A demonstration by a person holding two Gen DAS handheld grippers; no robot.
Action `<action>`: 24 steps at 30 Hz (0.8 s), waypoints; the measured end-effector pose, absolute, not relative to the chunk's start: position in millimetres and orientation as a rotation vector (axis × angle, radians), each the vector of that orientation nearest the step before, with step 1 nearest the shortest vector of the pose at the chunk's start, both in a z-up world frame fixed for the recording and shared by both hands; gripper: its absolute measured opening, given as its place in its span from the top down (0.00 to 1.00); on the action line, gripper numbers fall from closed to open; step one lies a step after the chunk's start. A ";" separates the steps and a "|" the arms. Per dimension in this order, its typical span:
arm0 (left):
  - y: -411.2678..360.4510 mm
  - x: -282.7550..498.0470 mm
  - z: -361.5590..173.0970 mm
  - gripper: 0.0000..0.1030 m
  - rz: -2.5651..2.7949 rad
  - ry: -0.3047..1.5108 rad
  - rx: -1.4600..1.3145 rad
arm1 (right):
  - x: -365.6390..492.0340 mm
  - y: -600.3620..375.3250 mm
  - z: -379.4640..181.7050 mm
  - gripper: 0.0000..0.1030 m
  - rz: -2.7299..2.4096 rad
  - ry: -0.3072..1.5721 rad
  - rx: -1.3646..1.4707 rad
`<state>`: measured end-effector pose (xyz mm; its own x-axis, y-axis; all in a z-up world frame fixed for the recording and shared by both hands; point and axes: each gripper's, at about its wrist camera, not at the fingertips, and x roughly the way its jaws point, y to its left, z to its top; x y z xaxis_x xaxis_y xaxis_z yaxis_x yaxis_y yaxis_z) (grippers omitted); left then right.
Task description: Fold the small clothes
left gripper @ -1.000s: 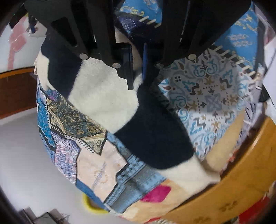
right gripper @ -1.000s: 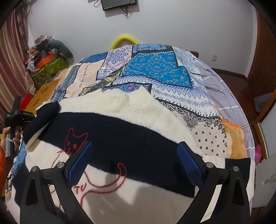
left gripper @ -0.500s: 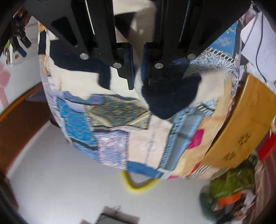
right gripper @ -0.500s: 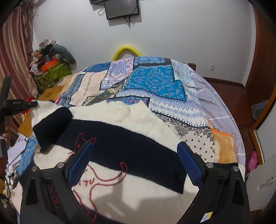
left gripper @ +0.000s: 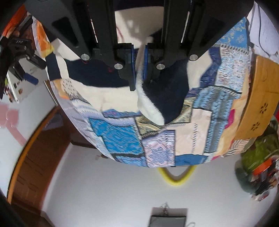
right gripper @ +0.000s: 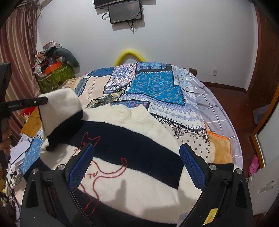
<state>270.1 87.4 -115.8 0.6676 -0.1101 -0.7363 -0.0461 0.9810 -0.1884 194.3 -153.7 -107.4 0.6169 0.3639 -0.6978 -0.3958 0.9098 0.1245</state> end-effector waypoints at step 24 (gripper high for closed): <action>57.5 240.8 -122.4 0.50 -0.074 0.864 -0.078 | 183.5 -106.1 -110.6 0.05 0.526 0.814 -0.109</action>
<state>240.8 57.5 -122.4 0.6472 -0.0968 -0.7562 0.0339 0.9946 -0.0983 183.5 -106.1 -110.6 0.5661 0.4060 -0.7174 -0.4877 0.8666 0.1055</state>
